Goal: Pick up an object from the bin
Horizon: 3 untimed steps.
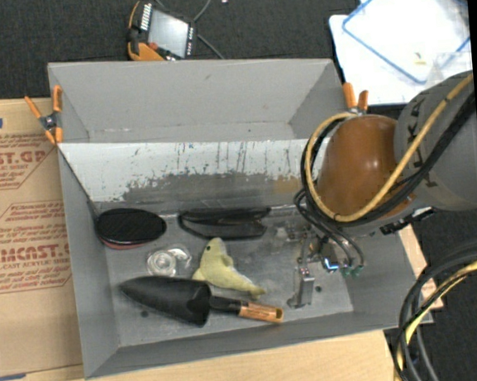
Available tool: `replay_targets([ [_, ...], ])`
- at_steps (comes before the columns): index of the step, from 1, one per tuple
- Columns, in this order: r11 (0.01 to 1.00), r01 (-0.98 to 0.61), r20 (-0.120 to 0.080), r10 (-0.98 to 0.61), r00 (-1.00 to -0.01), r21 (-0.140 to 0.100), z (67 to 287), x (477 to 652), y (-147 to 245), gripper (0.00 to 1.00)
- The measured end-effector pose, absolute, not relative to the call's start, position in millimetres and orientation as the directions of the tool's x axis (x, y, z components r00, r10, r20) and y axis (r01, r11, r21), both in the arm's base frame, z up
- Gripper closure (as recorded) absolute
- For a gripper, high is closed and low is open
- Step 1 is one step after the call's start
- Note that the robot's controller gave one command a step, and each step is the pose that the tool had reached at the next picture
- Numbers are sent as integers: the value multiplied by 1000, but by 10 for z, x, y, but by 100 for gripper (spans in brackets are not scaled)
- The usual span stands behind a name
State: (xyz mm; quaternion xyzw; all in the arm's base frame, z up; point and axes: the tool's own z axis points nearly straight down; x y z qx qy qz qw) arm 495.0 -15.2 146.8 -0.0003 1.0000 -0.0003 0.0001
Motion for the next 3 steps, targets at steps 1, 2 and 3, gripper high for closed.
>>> replay_targets([
  [1,1000,0,0,0,-1000,0,1468,4950,-152,0],
  [2,994,-111,1,-111,-994,-1,672,4936,-65,0],
  [3,992,-126,-18,-126,-992,-3,732,4817,43,0],
])
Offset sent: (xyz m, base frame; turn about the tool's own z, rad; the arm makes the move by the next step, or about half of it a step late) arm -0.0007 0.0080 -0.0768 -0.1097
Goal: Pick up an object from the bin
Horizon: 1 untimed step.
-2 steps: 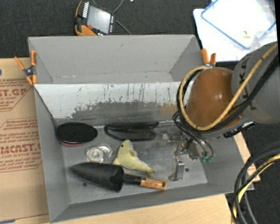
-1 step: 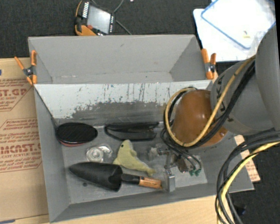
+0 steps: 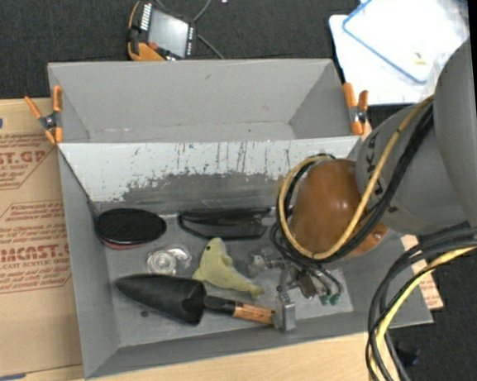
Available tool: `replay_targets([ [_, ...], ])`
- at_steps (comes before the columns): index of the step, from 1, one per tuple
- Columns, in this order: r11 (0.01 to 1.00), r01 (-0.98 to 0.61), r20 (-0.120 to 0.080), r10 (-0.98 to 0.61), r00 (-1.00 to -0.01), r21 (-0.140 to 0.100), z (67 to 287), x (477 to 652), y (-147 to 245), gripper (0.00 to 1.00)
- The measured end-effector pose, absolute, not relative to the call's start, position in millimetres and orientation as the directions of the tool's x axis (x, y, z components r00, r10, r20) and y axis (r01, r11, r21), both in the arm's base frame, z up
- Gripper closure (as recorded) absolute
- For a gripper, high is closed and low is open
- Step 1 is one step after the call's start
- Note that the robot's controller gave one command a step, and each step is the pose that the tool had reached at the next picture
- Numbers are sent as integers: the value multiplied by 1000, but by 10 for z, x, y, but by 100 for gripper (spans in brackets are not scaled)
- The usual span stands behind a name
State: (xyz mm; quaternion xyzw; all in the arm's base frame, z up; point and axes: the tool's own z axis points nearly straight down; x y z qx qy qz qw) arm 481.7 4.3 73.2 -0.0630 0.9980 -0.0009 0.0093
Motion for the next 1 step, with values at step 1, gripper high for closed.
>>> replay_targets([
  [1,994,-113,-13,-113,-994,-4,722,4827,112,0],
])
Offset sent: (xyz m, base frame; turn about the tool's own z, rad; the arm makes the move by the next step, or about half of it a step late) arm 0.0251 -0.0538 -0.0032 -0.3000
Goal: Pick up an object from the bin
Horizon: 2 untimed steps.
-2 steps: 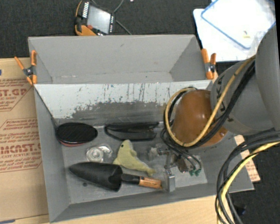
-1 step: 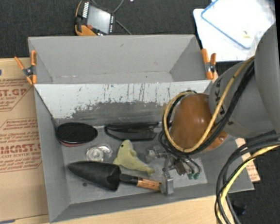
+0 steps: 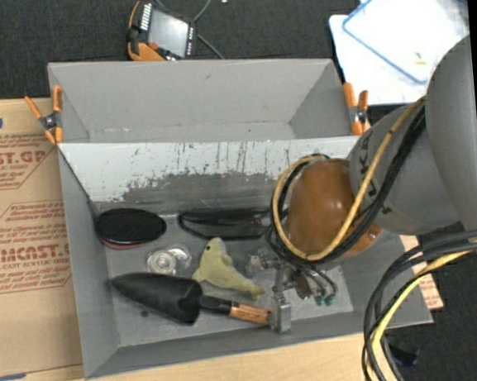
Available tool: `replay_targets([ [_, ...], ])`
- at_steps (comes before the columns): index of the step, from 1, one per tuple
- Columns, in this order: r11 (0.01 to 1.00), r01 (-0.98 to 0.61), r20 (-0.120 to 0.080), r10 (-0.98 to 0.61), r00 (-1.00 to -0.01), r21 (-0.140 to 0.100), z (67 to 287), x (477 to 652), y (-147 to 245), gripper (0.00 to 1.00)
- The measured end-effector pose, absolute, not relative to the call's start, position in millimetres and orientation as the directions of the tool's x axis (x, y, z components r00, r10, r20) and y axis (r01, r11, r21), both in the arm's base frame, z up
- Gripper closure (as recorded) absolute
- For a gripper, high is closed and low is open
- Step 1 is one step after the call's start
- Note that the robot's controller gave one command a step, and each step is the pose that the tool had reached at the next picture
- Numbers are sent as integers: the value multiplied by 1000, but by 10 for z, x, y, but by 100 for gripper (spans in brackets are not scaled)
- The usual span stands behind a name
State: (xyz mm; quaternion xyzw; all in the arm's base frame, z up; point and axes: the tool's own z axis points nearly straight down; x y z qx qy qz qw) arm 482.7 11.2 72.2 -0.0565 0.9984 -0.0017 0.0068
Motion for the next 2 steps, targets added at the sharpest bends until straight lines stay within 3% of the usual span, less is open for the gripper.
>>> replay_targets([
  [1,987,-158,-13,-158,-987,1,714,4892,92,0],
  [2,884,-467,-21,-467,-884,-9,716,4905,443,0],
])
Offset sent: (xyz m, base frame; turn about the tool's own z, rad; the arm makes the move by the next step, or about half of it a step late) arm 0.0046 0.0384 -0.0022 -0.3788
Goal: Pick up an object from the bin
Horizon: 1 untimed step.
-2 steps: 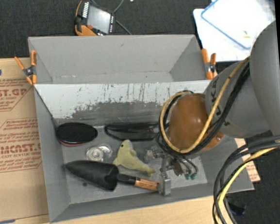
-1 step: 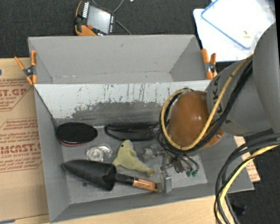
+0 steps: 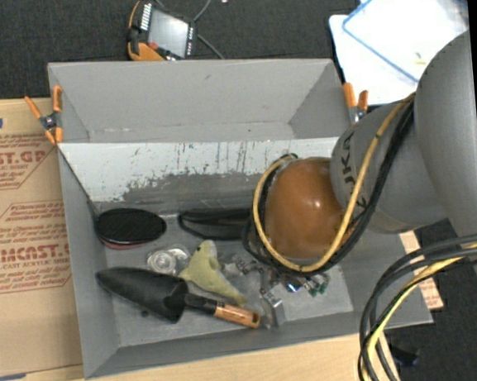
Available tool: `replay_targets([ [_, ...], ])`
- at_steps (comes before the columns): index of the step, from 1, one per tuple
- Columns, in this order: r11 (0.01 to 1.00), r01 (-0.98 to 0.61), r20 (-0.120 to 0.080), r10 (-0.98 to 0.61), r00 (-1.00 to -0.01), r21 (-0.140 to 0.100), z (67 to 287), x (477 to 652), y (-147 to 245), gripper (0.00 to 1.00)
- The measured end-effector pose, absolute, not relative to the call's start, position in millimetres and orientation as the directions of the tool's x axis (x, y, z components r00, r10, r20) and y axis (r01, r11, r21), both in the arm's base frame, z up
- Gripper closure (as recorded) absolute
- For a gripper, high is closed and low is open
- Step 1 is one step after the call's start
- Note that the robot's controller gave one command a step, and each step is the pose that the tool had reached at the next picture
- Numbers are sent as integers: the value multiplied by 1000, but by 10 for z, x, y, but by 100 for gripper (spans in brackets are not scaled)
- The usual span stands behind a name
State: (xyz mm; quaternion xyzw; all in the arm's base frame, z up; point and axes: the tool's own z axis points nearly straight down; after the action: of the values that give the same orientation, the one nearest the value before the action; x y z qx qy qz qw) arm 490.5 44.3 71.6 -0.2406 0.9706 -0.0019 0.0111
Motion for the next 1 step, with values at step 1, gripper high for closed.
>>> replay_targets([
  [1,818,-576,-24,-576,-817,-12,718,4886,494,0],
])
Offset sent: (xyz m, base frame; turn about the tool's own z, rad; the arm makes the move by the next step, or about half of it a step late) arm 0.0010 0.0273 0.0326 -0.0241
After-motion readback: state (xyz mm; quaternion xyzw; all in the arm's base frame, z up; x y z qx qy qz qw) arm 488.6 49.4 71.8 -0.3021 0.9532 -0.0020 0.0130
